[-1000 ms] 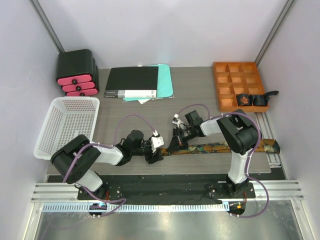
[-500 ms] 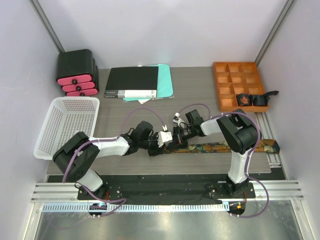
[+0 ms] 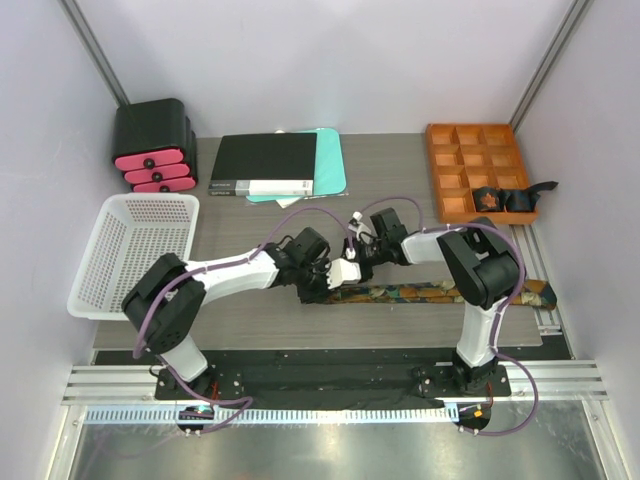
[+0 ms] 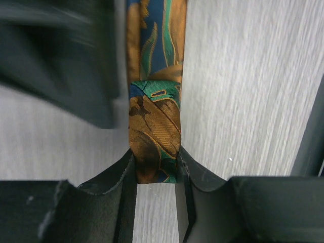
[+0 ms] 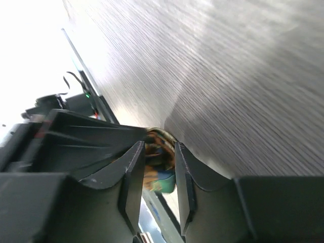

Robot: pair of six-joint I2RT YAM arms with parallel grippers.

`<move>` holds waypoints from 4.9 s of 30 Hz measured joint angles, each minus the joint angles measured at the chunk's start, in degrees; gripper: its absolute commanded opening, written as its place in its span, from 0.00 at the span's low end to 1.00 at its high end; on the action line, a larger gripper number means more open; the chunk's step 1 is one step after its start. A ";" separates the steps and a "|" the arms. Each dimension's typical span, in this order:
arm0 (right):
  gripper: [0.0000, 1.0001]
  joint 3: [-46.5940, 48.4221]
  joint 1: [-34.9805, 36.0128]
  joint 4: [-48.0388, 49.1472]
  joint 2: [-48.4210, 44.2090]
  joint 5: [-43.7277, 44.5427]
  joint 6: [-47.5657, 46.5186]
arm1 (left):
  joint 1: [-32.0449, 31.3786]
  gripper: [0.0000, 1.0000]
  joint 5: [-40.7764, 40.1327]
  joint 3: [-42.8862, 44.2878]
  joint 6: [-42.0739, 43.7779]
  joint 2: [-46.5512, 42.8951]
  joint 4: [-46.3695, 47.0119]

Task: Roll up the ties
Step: Roll the tie at the center of the board.

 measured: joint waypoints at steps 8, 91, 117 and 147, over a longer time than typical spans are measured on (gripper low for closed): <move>0.41 0.00 -4.09 -0.61 -4.74 -0.35 2.32 | -0.61 0.02 -0.13 3.87 2.21 4.39 -6.60; 0.57 6.93 -21.99 8.22 -8.81 4.52 18.12 | -4.90 0.12 -2.10 14.58 -4.11 14.82 1.01; 0.49 -8.72 -24.48 -26.62 -16.76 -6.51 -8.57 | -4.90 0.12 -2.71 14.29 -4.07 14.91 2.36; 0.01 -8.15 -12.52 -12.22 -10.19 -4.00 -5.68 | -5.18 0.35 -3.06 13.18 -5.90 14.53 5.03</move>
